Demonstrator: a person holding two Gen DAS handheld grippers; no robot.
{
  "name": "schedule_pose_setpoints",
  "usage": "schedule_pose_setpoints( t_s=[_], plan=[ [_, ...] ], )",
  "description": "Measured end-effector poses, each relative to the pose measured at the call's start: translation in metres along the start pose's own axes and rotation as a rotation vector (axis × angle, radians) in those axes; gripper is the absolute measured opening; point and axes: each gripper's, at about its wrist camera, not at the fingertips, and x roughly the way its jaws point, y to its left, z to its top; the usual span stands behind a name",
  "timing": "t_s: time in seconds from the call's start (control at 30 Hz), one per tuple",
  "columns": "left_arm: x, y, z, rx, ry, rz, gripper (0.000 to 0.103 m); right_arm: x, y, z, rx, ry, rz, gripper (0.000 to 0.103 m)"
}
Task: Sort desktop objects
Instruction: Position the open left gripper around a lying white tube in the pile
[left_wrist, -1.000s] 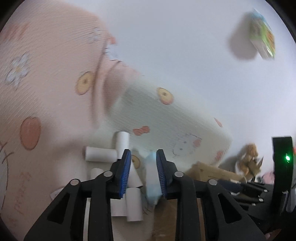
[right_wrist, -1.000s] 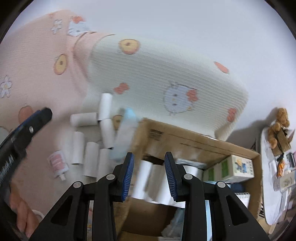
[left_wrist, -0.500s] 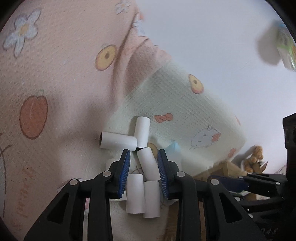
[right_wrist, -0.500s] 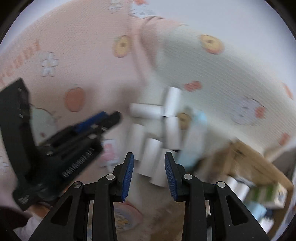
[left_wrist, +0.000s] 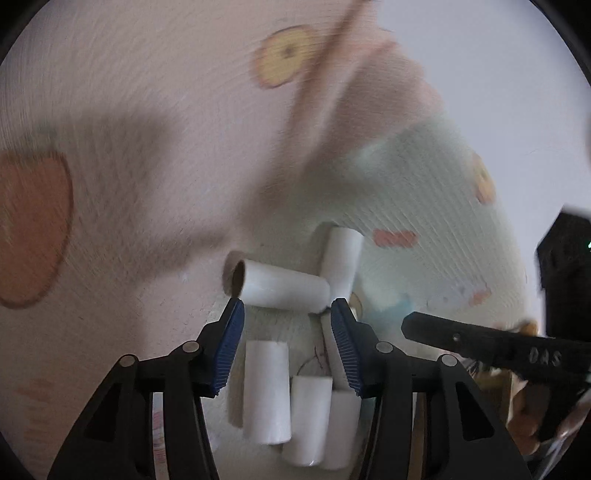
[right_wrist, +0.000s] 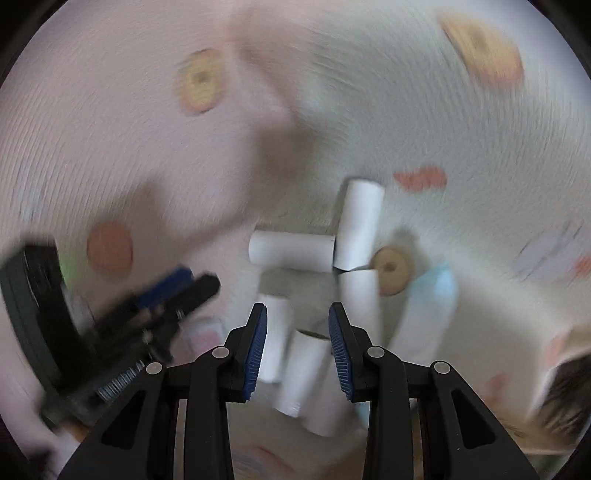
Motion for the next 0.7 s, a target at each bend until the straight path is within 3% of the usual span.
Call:
schedule_pose_setpoints(
  t_s=[0.07,0.13,0.3,0.47,0.7],
  plan=[
    [0.009,0.01,0.001,-0.064,0.011,-0.023,0.053,0.016,-0.024,0.007,0.153,-0.007,0.081,0.031],
    [0.015,0.016,0.001,-0.109,0.02,-0.028,0.053,0.025,-0.036,0.01,0.228,-0.021,0.087,0.031],
    [0.026,0.013,0.006,-0.061,-0.005,0.022,0.053,0.033,-0.038,0.021,0.199,-0.083,-0.019,0.031],
    [0.036,0.005,0.01,0.013,-0.032,0.069,0.052,0.046,-0.033,0.031,0.191,-0.101,0.015,0.031],
    [0.059,0.002,0.008,0.094,0.035,0.109,0.049,0.08,-0.037,0.033,0.222,-0.043,0.024,0.031]
  ],
)
